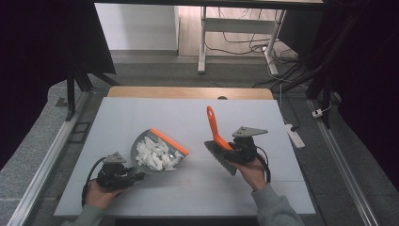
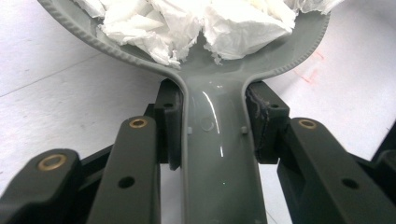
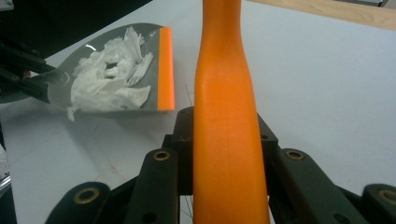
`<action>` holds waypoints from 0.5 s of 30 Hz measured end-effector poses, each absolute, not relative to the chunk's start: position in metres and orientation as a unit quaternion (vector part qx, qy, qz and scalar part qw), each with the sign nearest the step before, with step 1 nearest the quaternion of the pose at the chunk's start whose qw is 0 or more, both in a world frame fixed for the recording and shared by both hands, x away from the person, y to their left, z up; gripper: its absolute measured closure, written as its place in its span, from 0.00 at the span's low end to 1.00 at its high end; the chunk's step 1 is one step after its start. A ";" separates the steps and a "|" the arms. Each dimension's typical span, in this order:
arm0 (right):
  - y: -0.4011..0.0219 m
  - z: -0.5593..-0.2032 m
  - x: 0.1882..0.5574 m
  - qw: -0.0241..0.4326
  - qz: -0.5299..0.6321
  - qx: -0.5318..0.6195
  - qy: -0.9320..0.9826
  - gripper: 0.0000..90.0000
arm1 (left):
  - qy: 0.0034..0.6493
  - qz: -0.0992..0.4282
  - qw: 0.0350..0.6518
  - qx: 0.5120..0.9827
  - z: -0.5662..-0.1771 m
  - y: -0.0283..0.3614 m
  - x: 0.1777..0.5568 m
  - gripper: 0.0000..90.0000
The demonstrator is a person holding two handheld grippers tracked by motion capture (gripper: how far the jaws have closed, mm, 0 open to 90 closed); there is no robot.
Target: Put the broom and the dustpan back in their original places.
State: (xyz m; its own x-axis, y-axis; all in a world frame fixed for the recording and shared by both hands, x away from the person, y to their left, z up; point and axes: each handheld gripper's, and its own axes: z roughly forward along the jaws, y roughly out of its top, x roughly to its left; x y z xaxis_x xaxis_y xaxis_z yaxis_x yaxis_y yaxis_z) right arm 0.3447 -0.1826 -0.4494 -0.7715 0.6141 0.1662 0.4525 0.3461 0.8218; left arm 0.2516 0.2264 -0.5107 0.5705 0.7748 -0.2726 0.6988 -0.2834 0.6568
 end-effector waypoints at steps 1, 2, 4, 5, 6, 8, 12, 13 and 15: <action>-0.183 -0.449 0.344 0.085 0.467 0.328 0.816 0.79 | 0.466 0.054 0.380 0.797 -0.511 0.227 0.252 0.68; -0.183 -0.449 0.343 0.085 0.468 0.327 0.817 0.79 | 0.470 0.056 0.379 0.795 -0.511 0.229 0.252 0.68; -0.185 -0.450 0.342 0.085 0.468 0.327 0.817 0.79 | 0.479 0.060 0.378 0.790 -0.512 0.232 0.252 0.68; -0.185 -0.450 0.342 0.084 0.467 0.328 0.817 0.79 | 0.484 0.063 0.377 0.787 -0.512 0.233 0.252 0.68; -0.186 -0.451 0.341 0.083 0.468 0.327 0.817 0.79 | 0.488 0.065 0.377 0.785 -0.513 0.235 0.252 0.68; -0.188 -0.452 0.340 0.081 0.465 0.329 0.818 0.79 | 0.495 0.066 0.380 0.779 -0.513 0.238 0.253 0.68; -0.192 -0.457 0.337 0.079 0.461 0.328 0.821 0.79 | 0.505 0.070 0.386 0.769 -0.514 0.241 0.253 0.68; -0.194 -0.458 0.336 0.078 0.459 0.331 0.821 0.79 | 0.509 0.071 0.385 0.767 -0.514 0.242 0.253 0.68; -0.196 -0.460 0.335 0.077 0.457 0.334 0.821 0.79 | 0.516 0.075 0.380 0.764 -0.515 0.243 0.252 0.68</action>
